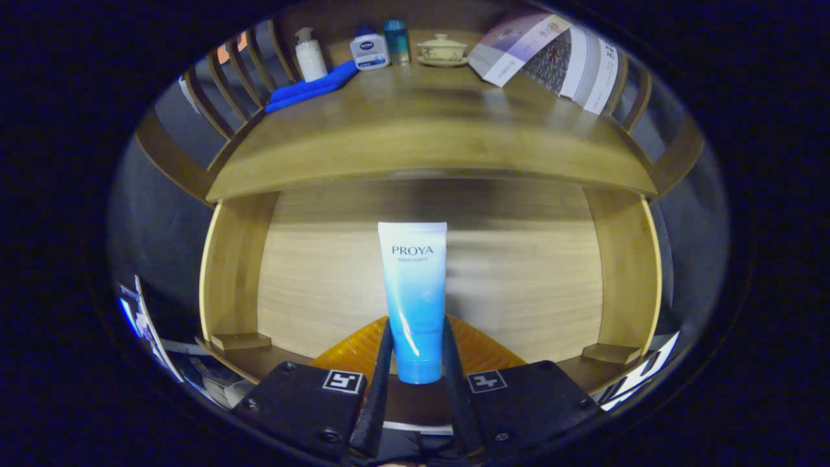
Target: Pull open the drawer, take out the items inside it, and place them on the countertop above the cabinet.
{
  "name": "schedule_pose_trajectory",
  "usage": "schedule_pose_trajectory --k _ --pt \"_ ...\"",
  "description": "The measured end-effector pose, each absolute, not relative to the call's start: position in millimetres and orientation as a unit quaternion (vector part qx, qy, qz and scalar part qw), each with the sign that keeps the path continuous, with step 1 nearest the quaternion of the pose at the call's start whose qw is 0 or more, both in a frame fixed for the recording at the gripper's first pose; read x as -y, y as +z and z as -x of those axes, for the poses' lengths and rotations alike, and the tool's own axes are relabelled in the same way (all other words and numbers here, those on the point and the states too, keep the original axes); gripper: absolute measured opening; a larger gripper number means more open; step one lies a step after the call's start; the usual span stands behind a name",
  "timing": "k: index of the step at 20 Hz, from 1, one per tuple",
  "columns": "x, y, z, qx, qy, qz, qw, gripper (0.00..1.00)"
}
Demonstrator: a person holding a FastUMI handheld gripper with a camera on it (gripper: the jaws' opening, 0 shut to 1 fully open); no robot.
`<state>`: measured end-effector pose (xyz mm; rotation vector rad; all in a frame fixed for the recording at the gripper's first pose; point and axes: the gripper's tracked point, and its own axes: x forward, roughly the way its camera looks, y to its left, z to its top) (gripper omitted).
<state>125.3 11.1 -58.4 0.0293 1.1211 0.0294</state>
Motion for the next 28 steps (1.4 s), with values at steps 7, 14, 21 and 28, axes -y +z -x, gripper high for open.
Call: schedule_pose_trajectory --k 7,14,21,28 --pt "-7.7 -20.4 -138.4 -0.504 0.012 -0.013 0.863 0.45" --pt "-8.9 2.2 -179.8 -0.478 -0.004 -0.013 0.878 0.45" --pt "-3.3 9.5 -243.2 -0.46 -0.024 -0.039 0.887 0.45" --pt "-1.2 -0.1 -282.1 -0.441 -0.026 -0.032 0.896 0.44"
